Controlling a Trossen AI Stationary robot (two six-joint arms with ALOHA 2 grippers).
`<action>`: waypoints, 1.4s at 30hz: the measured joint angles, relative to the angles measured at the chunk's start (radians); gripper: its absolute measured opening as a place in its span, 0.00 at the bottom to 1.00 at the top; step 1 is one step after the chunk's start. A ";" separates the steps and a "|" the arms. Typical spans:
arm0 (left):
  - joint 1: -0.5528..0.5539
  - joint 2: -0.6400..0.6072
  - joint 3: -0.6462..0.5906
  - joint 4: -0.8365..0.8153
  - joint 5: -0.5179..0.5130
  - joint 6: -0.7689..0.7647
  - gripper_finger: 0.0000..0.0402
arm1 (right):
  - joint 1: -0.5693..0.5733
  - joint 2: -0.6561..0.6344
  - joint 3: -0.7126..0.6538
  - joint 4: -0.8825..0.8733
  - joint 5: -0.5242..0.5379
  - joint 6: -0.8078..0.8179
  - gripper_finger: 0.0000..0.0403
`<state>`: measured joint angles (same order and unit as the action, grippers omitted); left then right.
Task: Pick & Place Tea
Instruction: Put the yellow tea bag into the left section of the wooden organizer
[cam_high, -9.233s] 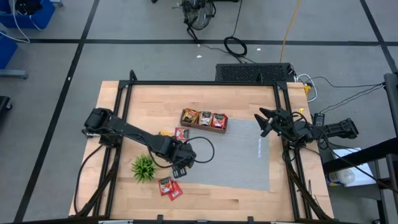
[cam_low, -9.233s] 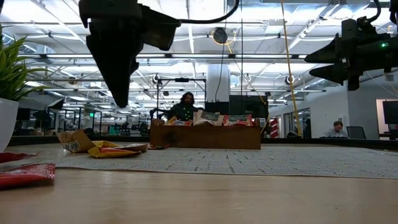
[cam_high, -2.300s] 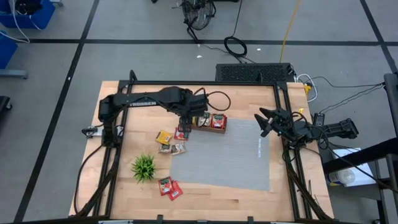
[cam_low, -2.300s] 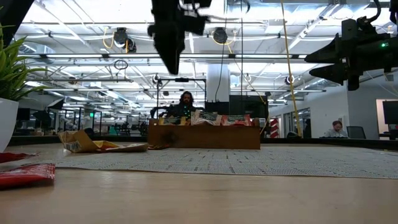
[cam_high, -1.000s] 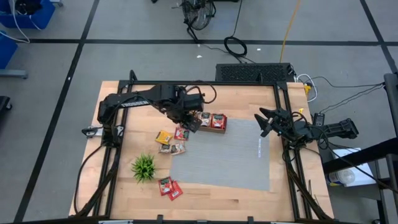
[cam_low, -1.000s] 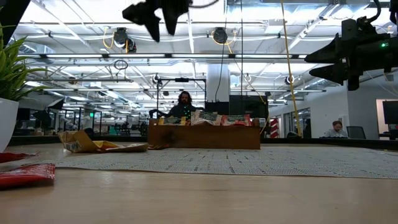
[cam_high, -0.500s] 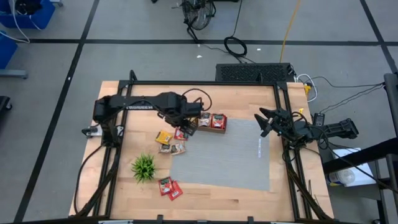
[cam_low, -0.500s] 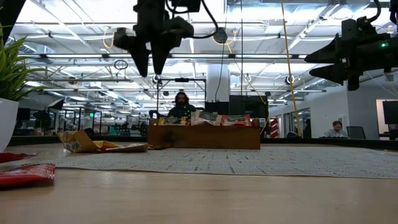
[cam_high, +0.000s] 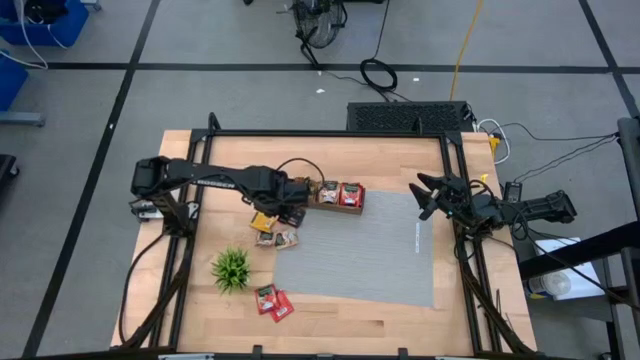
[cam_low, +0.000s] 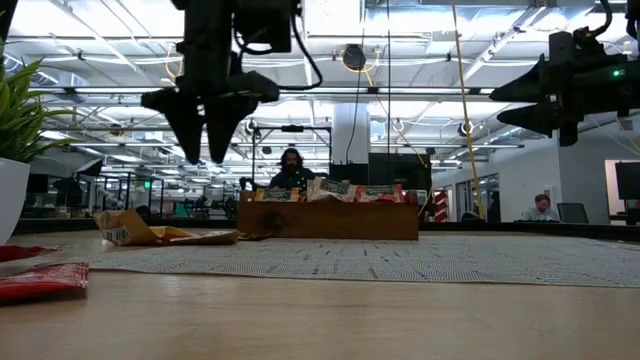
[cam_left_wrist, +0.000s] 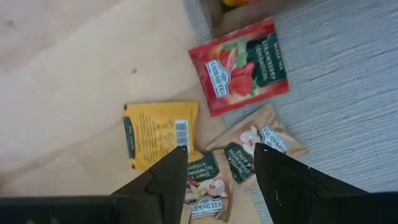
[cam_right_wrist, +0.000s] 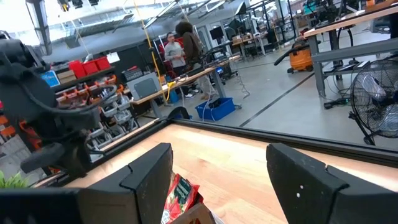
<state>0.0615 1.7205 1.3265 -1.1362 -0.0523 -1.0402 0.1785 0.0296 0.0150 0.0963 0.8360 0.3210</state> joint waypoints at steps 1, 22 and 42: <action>-0.004 -0.003 -0.025 0.029 -0.001 -0.009 0.46 | 0.000 0.000 0.000 0.002 0.000 0.000 0.60; -0.051 0.006 -0.384 0.381 -0.063 -0.118 0.46 | 0.000 0.000 0.000 0.004 0.000 0.000 0.60; -0.055 0.007 -0.385 0.425 -0.045 -0.087 0.05 | 0.000 0.000 0.000 0.004 0.000 0.000 0.60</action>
<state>0.0063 1.7271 0.9420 -0.7116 -0.0971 -1.1272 0.1786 0.0296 0.0150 0.1005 0.8361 0.3210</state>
